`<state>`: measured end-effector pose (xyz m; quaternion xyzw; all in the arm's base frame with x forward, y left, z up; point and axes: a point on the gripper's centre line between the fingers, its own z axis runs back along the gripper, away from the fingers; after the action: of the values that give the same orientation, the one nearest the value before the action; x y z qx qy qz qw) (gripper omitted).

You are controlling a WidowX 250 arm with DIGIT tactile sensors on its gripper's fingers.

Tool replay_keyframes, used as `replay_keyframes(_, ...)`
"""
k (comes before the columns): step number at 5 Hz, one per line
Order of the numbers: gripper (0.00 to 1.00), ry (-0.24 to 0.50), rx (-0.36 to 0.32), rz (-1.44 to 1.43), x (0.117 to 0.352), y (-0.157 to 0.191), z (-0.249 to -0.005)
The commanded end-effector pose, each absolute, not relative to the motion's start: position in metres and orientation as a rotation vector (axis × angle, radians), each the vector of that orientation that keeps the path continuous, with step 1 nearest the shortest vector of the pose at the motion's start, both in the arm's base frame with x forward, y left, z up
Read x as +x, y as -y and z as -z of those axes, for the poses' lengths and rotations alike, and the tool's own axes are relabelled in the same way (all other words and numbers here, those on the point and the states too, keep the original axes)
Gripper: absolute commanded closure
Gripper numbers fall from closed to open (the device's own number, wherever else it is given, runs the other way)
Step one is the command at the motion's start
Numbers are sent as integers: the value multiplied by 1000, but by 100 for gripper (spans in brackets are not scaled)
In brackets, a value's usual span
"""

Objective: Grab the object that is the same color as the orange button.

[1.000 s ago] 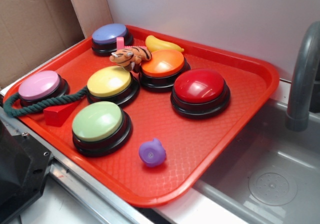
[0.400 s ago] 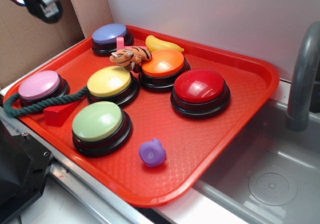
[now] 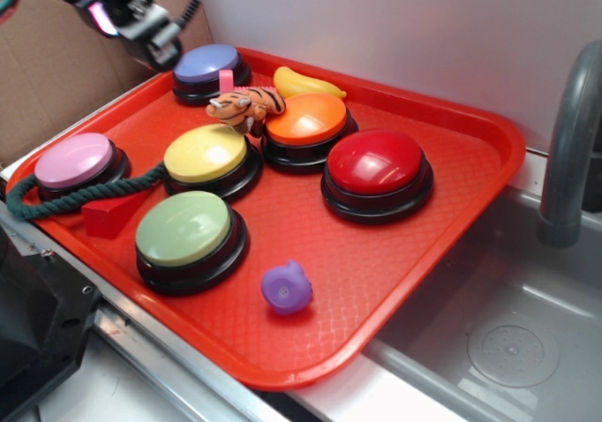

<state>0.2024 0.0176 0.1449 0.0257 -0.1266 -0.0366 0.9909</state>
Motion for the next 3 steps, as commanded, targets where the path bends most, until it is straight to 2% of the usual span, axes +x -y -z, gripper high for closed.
replay_keyframes(1, 0, 308, 37, 135, 243, -27, -116)
replay_keyframes(3, 0, 259, -15, 196, 259, -21, -82)
